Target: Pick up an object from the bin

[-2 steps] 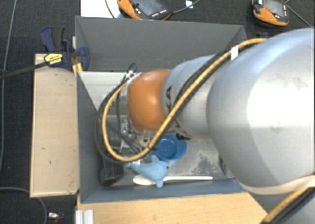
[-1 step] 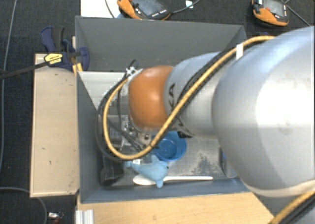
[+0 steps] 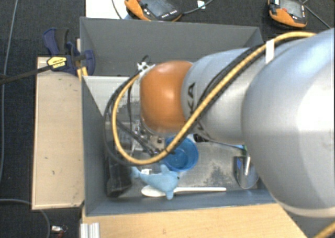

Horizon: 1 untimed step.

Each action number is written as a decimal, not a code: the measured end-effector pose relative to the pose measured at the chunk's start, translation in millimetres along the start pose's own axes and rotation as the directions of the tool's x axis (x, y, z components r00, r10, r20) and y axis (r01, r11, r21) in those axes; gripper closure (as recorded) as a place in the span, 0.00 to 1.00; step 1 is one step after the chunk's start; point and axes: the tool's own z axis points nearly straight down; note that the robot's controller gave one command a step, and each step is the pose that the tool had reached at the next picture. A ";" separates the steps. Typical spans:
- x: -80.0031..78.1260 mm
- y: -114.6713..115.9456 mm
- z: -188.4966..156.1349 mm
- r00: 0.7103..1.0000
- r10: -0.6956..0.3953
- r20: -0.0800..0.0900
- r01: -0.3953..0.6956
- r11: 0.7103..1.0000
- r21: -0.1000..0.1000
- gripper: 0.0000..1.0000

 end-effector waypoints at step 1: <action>-4.3 0.8 -23.6 1.000 0.003 0.006 -0.003 1.000 -0.004 1.00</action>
Offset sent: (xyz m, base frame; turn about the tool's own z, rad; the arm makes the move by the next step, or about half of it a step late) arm 0.0015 0.0002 0.0464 0.0019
